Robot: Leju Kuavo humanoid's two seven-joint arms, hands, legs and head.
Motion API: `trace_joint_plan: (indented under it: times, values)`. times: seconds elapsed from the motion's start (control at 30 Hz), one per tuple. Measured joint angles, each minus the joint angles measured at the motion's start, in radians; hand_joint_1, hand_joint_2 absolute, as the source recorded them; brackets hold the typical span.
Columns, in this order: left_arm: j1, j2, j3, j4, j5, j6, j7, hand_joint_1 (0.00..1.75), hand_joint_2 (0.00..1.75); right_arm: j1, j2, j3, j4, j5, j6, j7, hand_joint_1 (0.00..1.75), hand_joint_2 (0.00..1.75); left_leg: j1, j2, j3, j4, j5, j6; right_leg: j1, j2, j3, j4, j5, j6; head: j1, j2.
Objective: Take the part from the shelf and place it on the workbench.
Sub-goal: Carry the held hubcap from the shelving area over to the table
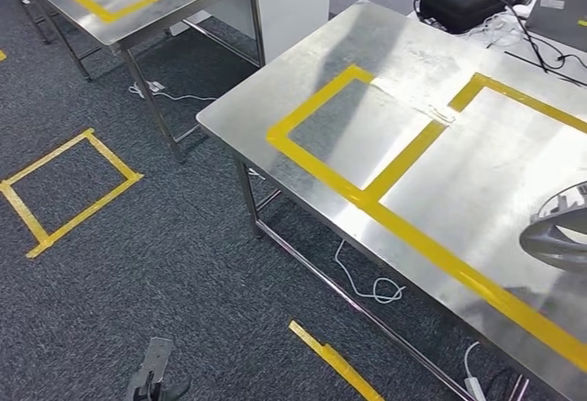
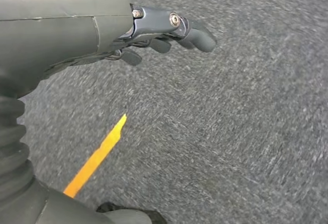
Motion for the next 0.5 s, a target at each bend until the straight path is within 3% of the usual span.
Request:
trace_joint_plan:
  times: [0.1,0.13,0.17,0.23,0.3,0.37,0.43,0.5]
  values:
    - [-0.002,-0.004,0.004,0.0,0.008,0.028,0.01,0.0,1.75,-0.003,0.013,0.022,0.008,0.021,-0.001,0.002,1.75,1.75,0.006,-0.002,0.027,0.014,-0.033,-0.017,-0.011,-0.004,0.015,-0.154,0.141,0.019,0.001,0.0]
    - [-0.004,-0.004,0.006,0.0,0.01,0.041,0.016,0.0,1.75,-0.005,0.018,0.03,0.012,0.027,-0.002,0.004,1.75,1.75,0.006,-0.002,0.029,0.023,-0.043,-0.023,-0.01,-0.006,0.029,-0.197,0.167,0.016,0.002,0.0]
    - [-0.005,-0.004,0.008,0.0,0.012,0.051,0.022,0.0,1.75,-0.006,0.023,0.037,0.016,0.033,-0.002,0.006,1.75,1.75,0.006,-0.002,0.027,0.032,-0.052,-0.028,-0.008,-0.008,0.035,-0.217,0.177,0.007,0.002,0.0]
    - [-0.007,-0.006,0.012,0.0,0.013,0.064,0.028,0.0,1.75,-0.008,0.031,0.051,0.021,0.041,-0.003,0.011,1.75,1.75,0.006,-0.001,0.022,0.045,-0.065,-0.039,0.0,-0.009,0.039,-0.217,0.168,-0.021,0.0,0.0]
    - [-0.01,-0.007,0.014,0.0,0.013,0.071,0.032,0.0,1.75,-0.012,0.034,0.062,0.024,0.048,-0.003,0.013,1.75,1.75,0.007,-0.001,0.014,0.07,-0.076,-0.049,-0.002,-0.009,0.043,-0.213,0.169,-0.035,-0.003,0.0]
    - [-0.013,-0.009,0.015,0.0,0.014,0.077,0.036,0.0,1.75,-0.022,0.038,0.072,0.027,0.06,-0.002,0.015,1.75,1.75,0.012,-0.001,-0.036,0.163,-0.101,-0.062,-0.004,-0.01,0.054,-0.215,0.167,-0.043,-0.006,0.0]
    - [-0.014,-0.013,0.017,0.0,0.013,0.08,0.038,0.0,1.75,-0.034,0.046,0.084,0.035,0.076,0.0,0.014,1.75,1.75,0.018,0.0,-0.119,0.298,-0.146,-0.07,-0.001,-0.01,0.059,-0.215,0.161,-0.049,-0.008,0.0]
    - [-0.013,-0.015,0.021,0.0,0.013,0.083,0.038,0.0,1.75,-0.046,0.059,0.1,0.048,0.094,0.001,0.012,1.75,1.75,0.02,0.0,-0.168,0.348,-0.151,-0.068,0.004,-0.008,0.064,-0.215,0.156,-0.051,-0.008,0.0]
